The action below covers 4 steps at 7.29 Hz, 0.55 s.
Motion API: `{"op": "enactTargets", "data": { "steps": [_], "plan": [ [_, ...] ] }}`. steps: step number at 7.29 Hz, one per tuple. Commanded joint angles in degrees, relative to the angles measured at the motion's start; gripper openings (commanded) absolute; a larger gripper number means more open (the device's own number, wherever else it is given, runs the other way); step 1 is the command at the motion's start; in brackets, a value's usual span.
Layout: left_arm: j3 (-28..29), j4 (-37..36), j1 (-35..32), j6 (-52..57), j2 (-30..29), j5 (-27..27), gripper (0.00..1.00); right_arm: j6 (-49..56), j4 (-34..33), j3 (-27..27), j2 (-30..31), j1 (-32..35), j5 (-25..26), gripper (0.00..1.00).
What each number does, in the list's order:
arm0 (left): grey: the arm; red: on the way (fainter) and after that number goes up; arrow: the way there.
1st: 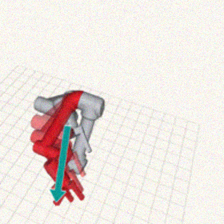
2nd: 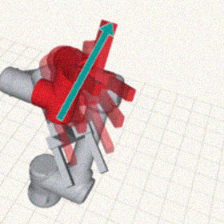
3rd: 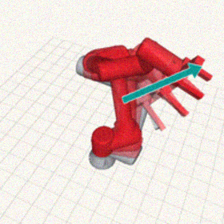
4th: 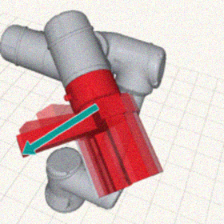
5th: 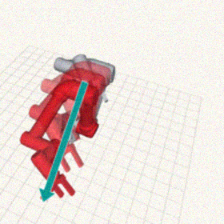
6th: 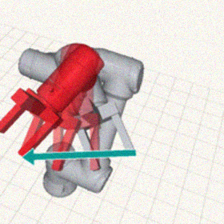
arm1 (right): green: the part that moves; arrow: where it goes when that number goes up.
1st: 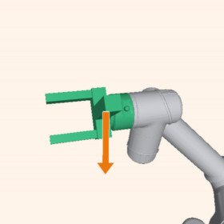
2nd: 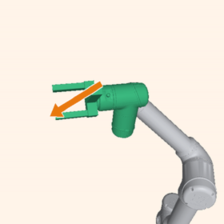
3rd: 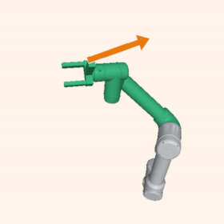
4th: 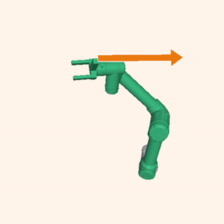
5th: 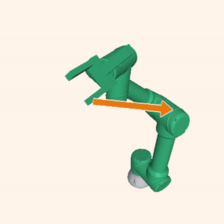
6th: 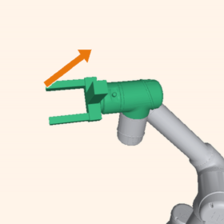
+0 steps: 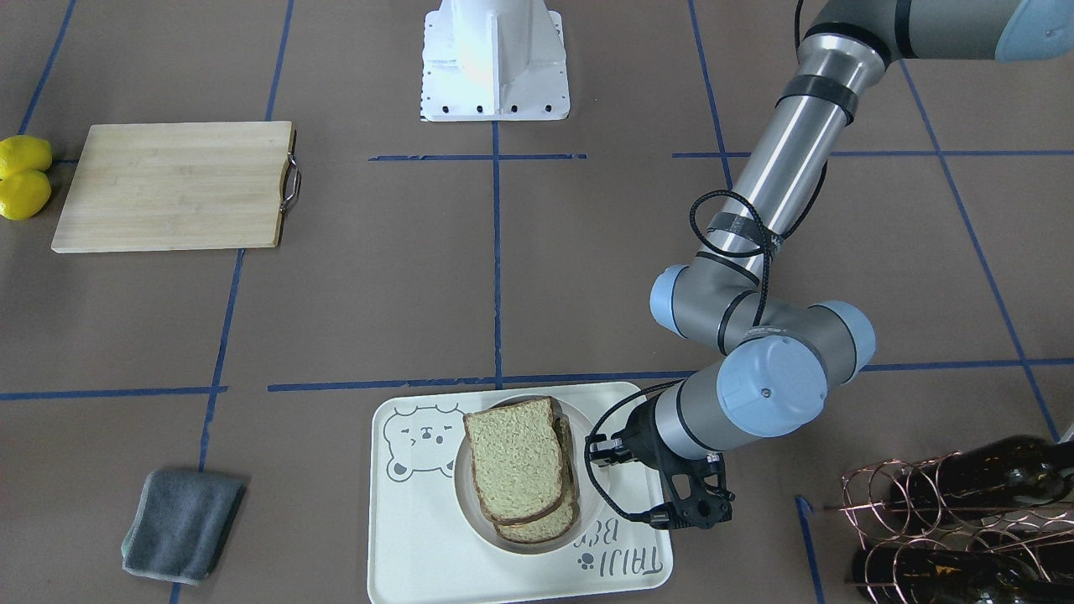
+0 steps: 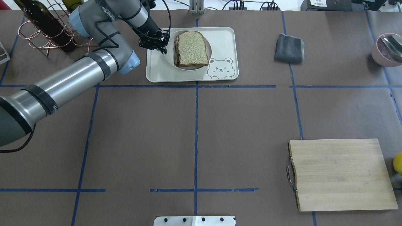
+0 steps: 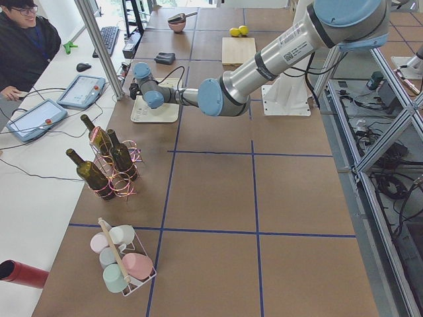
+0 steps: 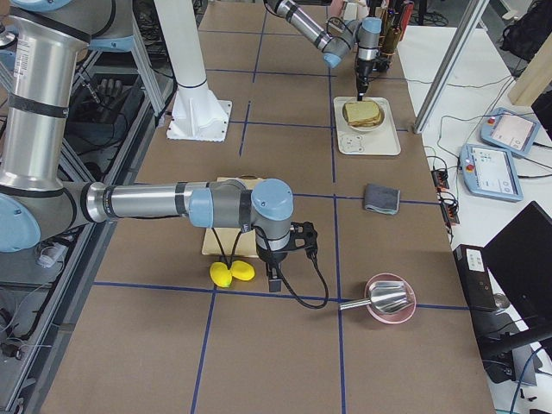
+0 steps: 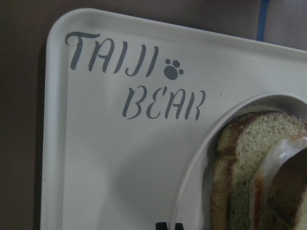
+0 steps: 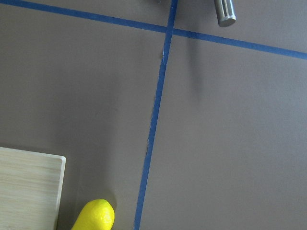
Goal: Make sandwich and place on tray
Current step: 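Lower the plate onto the tray and open the left gripper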
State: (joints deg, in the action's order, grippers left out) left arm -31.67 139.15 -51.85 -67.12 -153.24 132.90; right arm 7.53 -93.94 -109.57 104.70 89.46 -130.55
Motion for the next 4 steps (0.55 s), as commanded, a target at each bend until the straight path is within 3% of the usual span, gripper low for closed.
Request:
{"op": "enactTargets", "data": {
  "steps": [1,2,4],
  "plan": [
    [1.3,1.8,0.0,0.0,-0.7,-1.4,0.50,0.0,0.1,0.0,0.0,0.2,0.0,1.00],
    [1.3,2.3,0.0,0.0,-1.1,-1.8,0.99,-0.1,0.1,0.1,0.0,0.2,0.0,1.00],
    [1.0,2.5,0.0,0.1,-1.6,-2.3,1.00,-0.3,0.1,0.0,-0.1,0.2,-0.1,1.00]
  ]
}}
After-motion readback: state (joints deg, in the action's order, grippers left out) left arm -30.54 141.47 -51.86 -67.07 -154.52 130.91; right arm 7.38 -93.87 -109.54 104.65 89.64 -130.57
